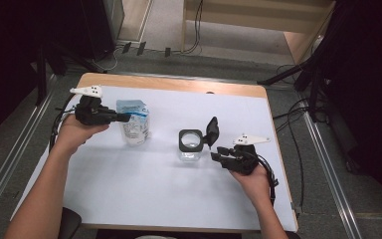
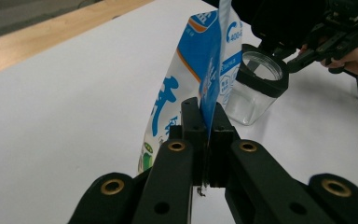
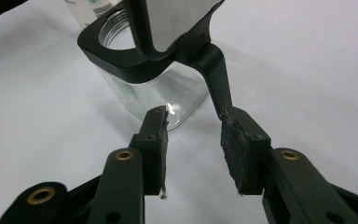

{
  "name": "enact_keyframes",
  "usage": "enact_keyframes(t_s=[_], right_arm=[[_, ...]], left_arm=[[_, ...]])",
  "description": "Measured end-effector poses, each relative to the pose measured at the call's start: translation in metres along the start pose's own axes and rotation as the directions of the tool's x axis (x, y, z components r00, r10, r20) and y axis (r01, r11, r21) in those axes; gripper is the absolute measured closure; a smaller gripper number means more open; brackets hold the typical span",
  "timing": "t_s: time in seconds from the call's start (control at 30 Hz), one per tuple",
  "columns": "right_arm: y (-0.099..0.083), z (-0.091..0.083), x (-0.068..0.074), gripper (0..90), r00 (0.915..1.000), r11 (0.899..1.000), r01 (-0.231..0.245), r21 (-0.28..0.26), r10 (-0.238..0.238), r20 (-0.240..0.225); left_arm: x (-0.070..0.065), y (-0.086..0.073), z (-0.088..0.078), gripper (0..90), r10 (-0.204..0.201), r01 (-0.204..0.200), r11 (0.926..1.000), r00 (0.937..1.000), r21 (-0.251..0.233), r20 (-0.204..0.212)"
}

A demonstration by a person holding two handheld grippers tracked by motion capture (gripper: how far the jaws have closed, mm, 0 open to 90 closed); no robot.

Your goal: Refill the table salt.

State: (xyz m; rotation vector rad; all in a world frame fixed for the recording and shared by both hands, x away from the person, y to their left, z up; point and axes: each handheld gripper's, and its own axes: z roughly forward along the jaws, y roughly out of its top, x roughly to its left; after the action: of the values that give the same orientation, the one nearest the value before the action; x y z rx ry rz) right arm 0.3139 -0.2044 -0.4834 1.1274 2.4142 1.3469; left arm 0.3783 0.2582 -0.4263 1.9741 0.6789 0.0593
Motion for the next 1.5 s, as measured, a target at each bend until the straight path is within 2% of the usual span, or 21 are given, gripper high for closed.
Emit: enact_keyframes(t_s=[0.13,0.33,0.53,0.6,0.8,0.83,0.9,1.03,1.1,1.3,1.4,1.5], right_arm=[[0.0,-0.005,0.006,62.9,0.9998,1.0,-0.014,-0.002,0.014,-0.013],[-0.002,-0.011,0.023,65.4,0.9987,1.0,0.006,-0.004,-0.006,-0.051],[0.001,-0.015,0.044,65.5,0.9951,0.999,0.03,-0.011,-0.031,-0.094],[0.002,-0.013,0.05,65.5,0.994,0.999,0.034,-0.011,-0.035,-0.104],[0.011,0.005,0.067,64.0,0.9884,0.998,0.066,-0.002,-0.066,-0.137],[0.013,0.008,0.069,64.0,0.9875,0.998,0.064,0.0,-0.064,-0.144],[0.02,0.013,0.074,64.1,0.9858,0.998,0.067,0.0,-0.066,-0.154],[0.031,0.026,0.084,64.1,0.9827,0.996,0.087,0.011,-0.084,-0.165],[0.035,0.035,0.089,63.7,0.9789,0.994,0.107,0.014,-0.103,-0.177],[0.046,0.062,0.1,63.4,0.9763,0.991,0.129,0.029,-0.122,-0.179],[0.049,0.073,0.105,63.4,0.9739,0.989,0.144,0.024,-0.137,-0.181],[0.053,0.085,0.11,62.3,0.9752,0.988,0.149,0.034,-0.141,-0.171]], left_arm=[[-0.007,0.005,0.003,90.0,-0.001,0.001,1.0,1.0,0.002,-0.008],[-0.02,0.015,0.001,90.0,0.021,-0.021,0.9998,0.9997,0.001,0.013],[-0.031,0.026,-0.002,90.0,-0.002,0.003,0.9997,0.9984,-0.023,0.057],[-0.034,0.028,-0.003,90.0,-0.013,0.015,0.9993,0.9982,-0.034,0.059],[-0.041,0.035,-0.004,90.0,-0.014,0.016,0.999,0.9991,-0.042,0.04],[-0.04,0.035,-0.005,90.0,-0.028,0.03,0.9985,0.9986,-0.045,0.045],[-0.039,0.037,-0.007,90.0,-0.036,0.037,0.9986,0.9987,-0.037,0.036],[-0.044,0.043,-0.008,90.0,-0.018,0.018,0.9998,0.9998,-0.011,0.008],[-0.045,0.045,-0.009,90.0,-0.027,0.027,0.9996,0.9996,-0.002,0.007],[-0.048,0.048,-0.013,90.0,-0.068,0.068,0.9977,0.9976,0.002,0.015],[-0.05,0.05,-0.014,90.0,-0.077,0.077,0.997,0.9963,-0.004,0.038],[-0.054,0.054,-0.015,90.0,-0.078,0.079,0.9969,0.9953,-0.008,0.057]])
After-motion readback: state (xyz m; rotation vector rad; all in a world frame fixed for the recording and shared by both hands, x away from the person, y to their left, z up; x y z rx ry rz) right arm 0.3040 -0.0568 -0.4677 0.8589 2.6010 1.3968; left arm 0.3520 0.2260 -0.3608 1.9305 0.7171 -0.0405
